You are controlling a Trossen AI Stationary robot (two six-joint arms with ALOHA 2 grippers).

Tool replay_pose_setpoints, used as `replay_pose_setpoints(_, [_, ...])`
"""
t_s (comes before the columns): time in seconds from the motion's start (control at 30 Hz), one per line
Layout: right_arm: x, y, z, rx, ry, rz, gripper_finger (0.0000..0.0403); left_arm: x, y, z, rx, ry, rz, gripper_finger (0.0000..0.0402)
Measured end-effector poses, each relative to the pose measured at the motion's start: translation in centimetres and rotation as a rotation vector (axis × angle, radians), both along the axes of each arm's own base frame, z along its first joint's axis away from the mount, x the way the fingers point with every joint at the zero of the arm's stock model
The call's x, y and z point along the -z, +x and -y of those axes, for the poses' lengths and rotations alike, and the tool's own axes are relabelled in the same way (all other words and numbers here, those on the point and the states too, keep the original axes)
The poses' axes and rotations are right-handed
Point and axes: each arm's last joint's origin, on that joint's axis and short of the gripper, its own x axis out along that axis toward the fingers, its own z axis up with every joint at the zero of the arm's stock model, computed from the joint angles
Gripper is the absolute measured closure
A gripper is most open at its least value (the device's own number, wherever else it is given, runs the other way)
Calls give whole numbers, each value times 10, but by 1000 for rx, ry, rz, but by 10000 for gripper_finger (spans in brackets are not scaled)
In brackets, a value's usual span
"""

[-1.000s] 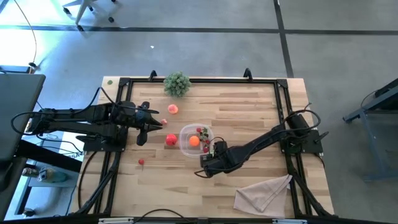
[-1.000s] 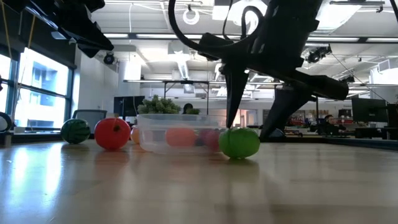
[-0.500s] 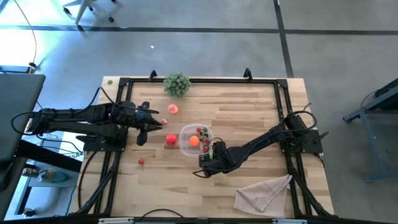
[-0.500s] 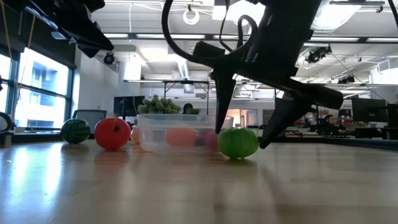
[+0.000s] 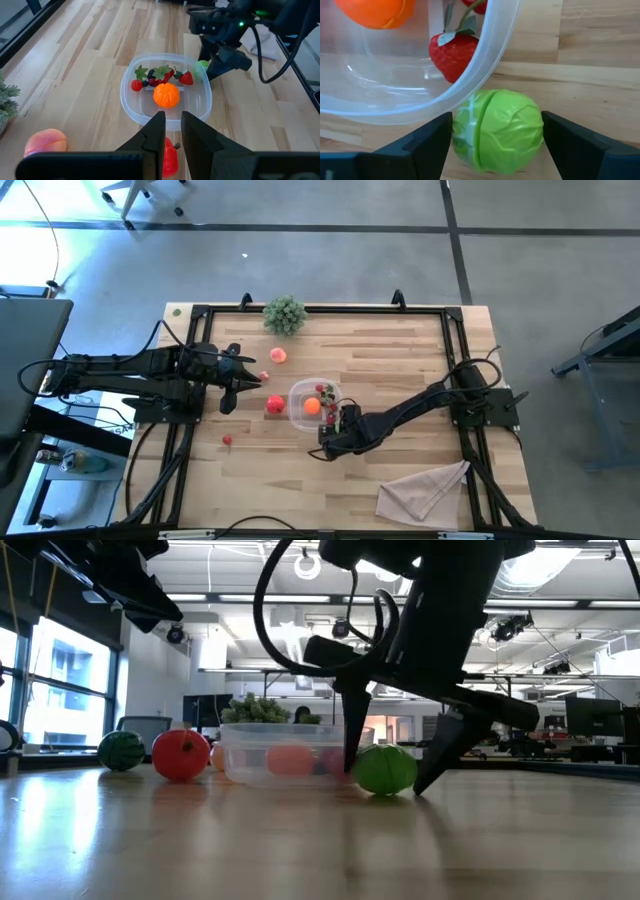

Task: Pick and placing Produce into tupperware
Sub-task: Put the cabbage into the transparent bin

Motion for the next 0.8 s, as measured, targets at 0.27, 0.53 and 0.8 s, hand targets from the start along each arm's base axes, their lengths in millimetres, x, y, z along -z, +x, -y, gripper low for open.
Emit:
replay_pose_setpoints(0.27, [0,1,0,-1,3,5,109,0,0,0,-1,0,0,350])
replay_pose_setpoints(0.53, [0,1,1,-14,2,-3,109,0,0,0,-1,0,0,350])
replay_pose_setpoints(0.8, [0,1,1,-18,1,-5,109,0,0,0,-1,0,0,350])
